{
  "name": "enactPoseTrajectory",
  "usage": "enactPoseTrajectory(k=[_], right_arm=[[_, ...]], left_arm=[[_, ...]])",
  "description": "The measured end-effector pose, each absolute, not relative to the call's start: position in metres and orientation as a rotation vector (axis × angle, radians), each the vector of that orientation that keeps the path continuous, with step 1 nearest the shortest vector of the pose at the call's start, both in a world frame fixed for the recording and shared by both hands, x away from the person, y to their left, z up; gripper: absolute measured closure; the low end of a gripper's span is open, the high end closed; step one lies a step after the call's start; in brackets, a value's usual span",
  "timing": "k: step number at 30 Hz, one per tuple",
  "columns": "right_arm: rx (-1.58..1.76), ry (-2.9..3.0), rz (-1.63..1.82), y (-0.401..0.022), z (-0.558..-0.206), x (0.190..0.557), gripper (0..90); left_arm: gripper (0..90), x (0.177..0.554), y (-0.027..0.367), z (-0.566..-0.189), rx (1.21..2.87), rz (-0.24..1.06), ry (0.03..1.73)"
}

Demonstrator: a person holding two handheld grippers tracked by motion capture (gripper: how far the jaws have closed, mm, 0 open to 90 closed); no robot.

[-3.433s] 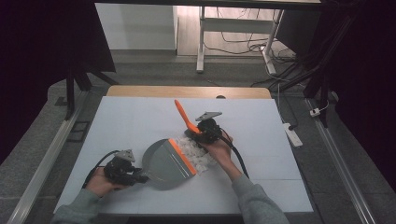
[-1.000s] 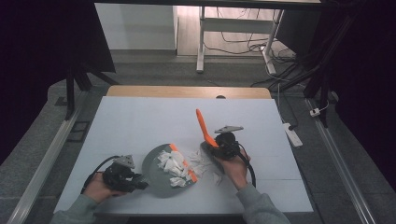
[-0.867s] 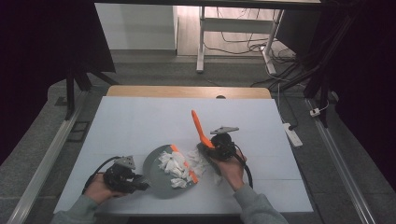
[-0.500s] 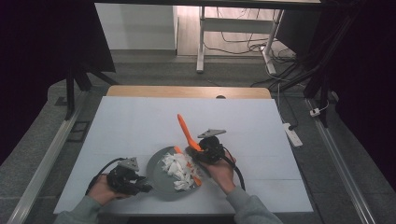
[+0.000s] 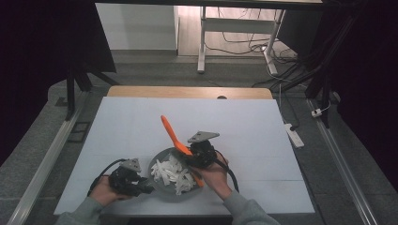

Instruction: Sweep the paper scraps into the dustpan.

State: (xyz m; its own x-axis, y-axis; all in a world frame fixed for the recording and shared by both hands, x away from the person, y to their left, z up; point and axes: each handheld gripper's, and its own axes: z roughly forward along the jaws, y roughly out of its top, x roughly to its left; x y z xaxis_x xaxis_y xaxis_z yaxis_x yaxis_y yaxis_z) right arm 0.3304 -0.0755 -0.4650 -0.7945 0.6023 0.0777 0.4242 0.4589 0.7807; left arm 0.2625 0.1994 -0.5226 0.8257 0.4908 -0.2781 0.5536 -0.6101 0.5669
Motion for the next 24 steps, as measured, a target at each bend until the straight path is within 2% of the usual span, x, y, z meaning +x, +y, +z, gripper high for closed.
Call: enactPoseTrajectory(k=[11, 24], right_arm=[[1.008, 2.412, 1.224, -0.120, -0.458, 0.338, 70.3], [1.234, 2.334, 1.067, -0.171, -0.479, 0.330, 70.3]], left_arm=[[61.4, 0.261, 0.199, -0.523, 2.342, -0.124, 0.763], [61.4, 0.251, 0.196, -0.522, 2.361, -0.143, 0.720]])
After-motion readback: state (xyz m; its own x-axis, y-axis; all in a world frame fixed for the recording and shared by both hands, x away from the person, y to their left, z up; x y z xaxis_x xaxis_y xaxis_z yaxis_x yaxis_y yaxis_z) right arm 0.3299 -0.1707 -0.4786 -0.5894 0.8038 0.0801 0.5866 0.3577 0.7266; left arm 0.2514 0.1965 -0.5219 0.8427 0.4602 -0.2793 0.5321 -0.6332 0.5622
